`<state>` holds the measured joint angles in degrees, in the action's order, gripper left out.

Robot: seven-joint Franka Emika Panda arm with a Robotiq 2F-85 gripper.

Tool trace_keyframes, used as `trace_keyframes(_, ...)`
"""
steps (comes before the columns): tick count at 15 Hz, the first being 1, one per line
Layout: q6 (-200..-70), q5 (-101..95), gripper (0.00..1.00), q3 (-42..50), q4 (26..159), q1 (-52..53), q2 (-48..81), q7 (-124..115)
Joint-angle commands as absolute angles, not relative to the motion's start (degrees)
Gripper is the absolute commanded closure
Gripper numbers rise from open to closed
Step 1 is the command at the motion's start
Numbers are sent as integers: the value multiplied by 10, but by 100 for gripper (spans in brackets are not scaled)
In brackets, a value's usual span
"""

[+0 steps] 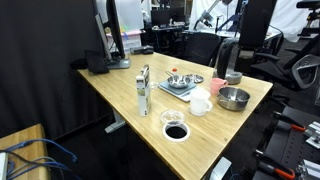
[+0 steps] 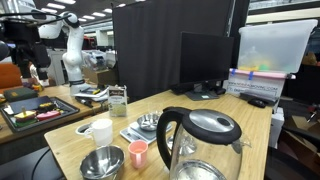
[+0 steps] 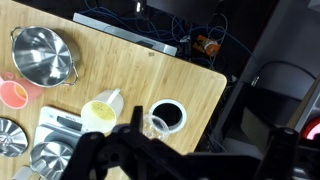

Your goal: Put the lid on the jar on the table

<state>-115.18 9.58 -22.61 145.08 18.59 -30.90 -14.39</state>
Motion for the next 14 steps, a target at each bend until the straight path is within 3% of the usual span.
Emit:
trace_keyframes(1, -1149, 93, 0, -219, 1450, 190, -313, -146)
trace_keyframes(7, -1197, 89, 0, -231, 1446, 184, -292, -163)
trace_keyframes(14, -1281, 50, 0, -245, 1403, 158, -153, -229)
